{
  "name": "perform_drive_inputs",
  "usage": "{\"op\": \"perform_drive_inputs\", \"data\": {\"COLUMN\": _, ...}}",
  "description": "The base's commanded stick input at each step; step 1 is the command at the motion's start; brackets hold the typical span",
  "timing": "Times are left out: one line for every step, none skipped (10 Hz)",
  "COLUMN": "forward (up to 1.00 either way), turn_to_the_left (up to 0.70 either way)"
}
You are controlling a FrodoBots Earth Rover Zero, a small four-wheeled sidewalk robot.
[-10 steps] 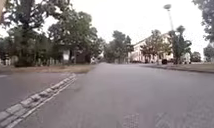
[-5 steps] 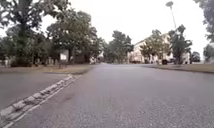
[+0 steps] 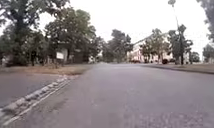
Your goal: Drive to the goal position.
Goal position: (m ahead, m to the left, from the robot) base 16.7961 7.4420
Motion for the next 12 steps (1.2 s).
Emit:
{"op": "perform_drive_inputs", "data": {"forward": 0.70, "turn_to_the_left": 0.04}}
{"op": "perform_drive_inputs", "data": {"forward": 0.70, "turn_to_the_left": 0.04}}
{"op": "perform_drive_inputs", "data": {"forward": 0.70, "turn_to_the_left": 0.04}}
{"op": "perform_drive_inputs", "data": {"forward": 0.70, "turn_to_the_left": 0.04}}
{"op": "perform_drive_inputs", "data": {"forward": 0.70, "turn_to_the_left": 0.04}}
{"op": "perform_drive_inputs", "data": {"forward": 0.70, "turn_to_the_left": 0.04}}
{"op": "perform_drive_inputs", "data": {"forward": 0.70, "turn_to_the_left": 0.04}}
{"op": "perform_drive_inputs", "data": {"forward": 0.70, "turn_to_the_left": 0.04}}
{"op": "perform_drive_inputs", "data": {"forward": 0.70, "turn_to_the_left": 0.04}}
{"op": "perform_drive_inputs", "data": {"forward": 0.70, "turn_to_the_left": 0.04}}
{"op": "perform_drive_inputs", "data": {"forward": 0.70, "turn_to_the_left": 0.04}}
{"op": "perform_drive_inputs", "data": {"forward": 0.70, "turn_to_the_left": 0.04}}
